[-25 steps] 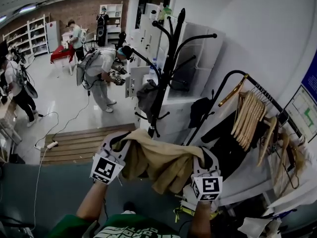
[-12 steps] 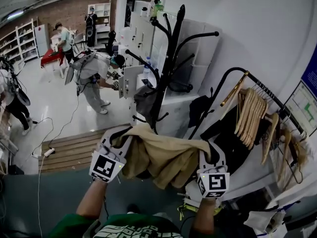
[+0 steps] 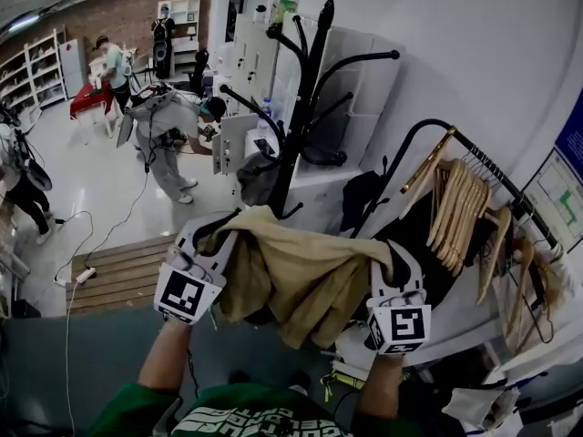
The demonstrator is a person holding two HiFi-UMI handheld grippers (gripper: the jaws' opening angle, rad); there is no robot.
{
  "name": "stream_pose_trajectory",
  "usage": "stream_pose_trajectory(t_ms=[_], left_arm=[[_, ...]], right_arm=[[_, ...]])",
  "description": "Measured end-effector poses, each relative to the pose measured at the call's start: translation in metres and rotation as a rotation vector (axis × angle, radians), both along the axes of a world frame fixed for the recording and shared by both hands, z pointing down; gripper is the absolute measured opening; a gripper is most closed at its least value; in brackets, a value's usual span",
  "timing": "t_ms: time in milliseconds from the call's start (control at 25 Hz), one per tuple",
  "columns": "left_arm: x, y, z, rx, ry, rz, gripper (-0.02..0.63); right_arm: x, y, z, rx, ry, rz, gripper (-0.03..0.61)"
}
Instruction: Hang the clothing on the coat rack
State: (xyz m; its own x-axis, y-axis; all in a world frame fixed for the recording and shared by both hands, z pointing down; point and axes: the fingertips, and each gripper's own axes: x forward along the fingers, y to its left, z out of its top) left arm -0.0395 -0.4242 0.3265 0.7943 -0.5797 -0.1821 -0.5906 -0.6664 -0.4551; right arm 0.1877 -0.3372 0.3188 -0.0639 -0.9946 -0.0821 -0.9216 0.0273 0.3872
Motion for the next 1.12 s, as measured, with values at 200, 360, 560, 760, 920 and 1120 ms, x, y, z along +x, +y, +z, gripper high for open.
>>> stream_pose_trajectory(t_ms=[200, 360, 560, 760, 920, 1120], left_arm=[[0.008, -0.005, -0.028, 0.024, 0.049, -0.028, 0.018], [0.012, -0.008, -0.046, 0.048, 0.063, -0.064, 0.018], [0.017, -0.016, -0.069, 0.084, 0.051, -0.1, 0.018], [0.02, -0.026, -0.099, 0.137, 0.041, -0.135, 0.018], [0.022, -0.037, -0.125, 0.179, 0.031, -0.153, 0.018], [0.027, -0.053, -0.15, 0.244, -0.017, -0.167, 0.018]], right_arm=[[0.01, -0.011, -0.031, 0.045, 0.044, -0.04, 0.06], [0.016, -0.02, -0.052, 0.077, 0.057, -0.08, 0.06], [0.024, -0.035, -0.077, 0.108, 0.072, -0.113, 0.06], [0.03, -0.051, -0.105, 0.138, 0.095, -0.156, 0.06], [0.033, -0.066, -0.129, 0.166, 0.116, -0.177, 0.06], [0.041, -0.088, -0.153, 0.181, 0.107, -0.205, 0.06]])
